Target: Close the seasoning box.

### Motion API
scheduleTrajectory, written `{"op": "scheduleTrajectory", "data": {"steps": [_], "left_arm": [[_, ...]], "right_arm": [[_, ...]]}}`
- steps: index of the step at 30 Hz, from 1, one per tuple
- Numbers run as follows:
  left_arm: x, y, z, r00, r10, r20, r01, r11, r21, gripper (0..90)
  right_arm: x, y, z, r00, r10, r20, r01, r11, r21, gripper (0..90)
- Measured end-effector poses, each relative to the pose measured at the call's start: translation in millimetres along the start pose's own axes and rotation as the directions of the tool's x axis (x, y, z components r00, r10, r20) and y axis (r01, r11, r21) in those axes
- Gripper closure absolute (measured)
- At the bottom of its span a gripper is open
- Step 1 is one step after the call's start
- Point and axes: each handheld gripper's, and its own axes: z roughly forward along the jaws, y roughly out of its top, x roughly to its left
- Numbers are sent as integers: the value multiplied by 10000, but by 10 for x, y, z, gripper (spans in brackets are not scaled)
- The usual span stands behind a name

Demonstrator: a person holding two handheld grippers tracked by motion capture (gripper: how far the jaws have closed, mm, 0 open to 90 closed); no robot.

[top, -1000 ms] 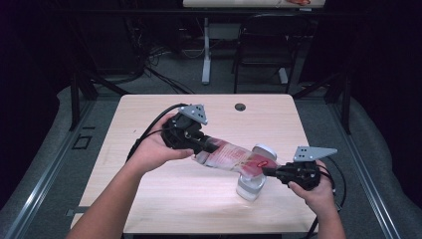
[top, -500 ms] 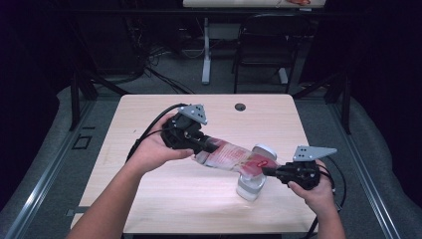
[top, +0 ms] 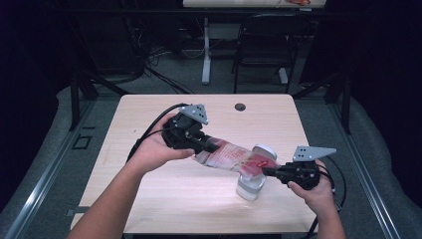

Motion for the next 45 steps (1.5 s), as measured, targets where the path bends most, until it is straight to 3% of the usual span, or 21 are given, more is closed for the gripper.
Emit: {"op": "scheduleTrajectory", "data": {"steps": [45], "left_arm": [[-14, 33, 1, 10000, -7, -3, 7, 10000, -92, 765]], "right_arm": [[-6, -4, -18, 10000, 32, -38, -32, 10000, -67, 890]]}}
